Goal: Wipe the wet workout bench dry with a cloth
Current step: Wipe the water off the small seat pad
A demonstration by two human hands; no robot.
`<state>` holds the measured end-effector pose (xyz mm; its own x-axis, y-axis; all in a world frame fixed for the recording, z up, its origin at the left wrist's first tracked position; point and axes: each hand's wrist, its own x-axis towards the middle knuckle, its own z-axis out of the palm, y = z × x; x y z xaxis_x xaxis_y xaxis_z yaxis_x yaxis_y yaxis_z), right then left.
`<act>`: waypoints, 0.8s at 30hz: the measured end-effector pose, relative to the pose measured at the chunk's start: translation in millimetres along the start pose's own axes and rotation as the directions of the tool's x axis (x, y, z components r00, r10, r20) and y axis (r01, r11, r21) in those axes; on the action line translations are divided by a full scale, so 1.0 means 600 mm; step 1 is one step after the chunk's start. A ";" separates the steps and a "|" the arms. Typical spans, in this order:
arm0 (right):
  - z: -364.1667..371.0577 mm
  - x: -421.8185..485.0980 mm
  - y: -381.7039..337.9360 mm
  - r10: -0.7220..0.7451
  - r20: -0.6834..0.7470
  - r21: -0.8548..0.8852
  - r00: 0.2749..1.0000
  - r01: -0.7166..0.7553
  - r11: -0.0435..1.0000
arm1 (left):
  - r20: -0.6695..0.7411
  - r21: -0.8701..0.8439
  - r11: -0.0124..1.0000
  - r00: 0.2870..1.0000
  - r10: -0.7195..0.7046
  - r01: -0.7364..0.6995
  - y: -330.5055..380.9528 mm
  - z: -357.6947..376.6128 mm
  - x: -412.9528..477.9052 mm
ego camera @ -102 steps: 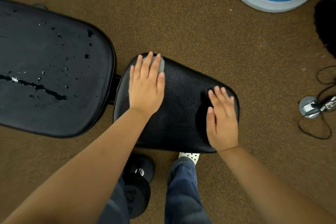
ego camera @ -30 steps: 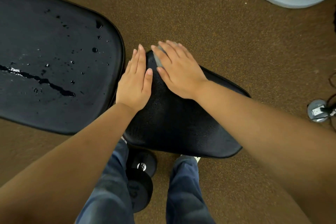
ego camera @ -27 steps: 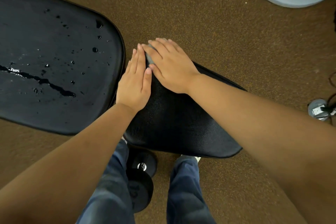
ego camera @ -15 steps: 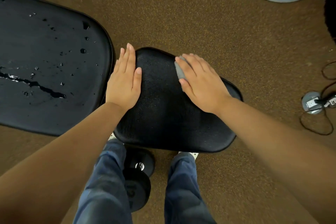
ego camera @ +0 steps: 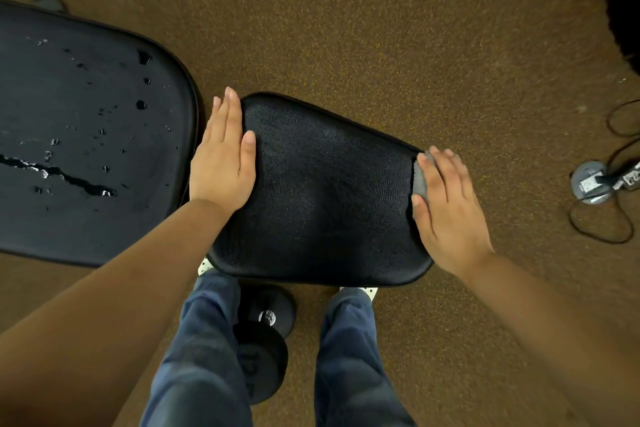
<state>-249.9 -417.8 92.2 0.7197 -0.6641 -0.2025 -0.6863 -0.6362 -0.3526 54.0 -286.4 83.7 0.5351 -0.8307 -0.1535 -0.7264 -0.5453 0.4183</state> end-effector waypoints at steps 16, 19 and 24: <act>0.050 0.222 -0.264 -0.302 0.045 -0.180 0.952 0.306 0.935 | -0.013 -0.193 0.981 1.000 0.000 -0.002 -0.008 -0.003 0.002; 0.057 0.237 -0.287 -0.315 0.029 -0.158 0.949 0.316 0.936 | -0.025 -0.254 0.967 1.000 -0.007 0.000 -0.006 -0.005 0.001; 0.055 0.230 -0.268 -0.332 -0.009 -0.107 0.943 0.329 0.938 | -0.023 -0.213 0.977 1.000 -0.012 0.007 -0.007 -0.005 0.000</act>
<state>-36.6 -394.2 90.9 0.9056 -0.4190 -0.0659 -0.4185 -0.8574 -0.2996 58.4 -283.9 84.9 0.5537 -0.8212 -0.1377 -0.6145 -0.5146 0.5980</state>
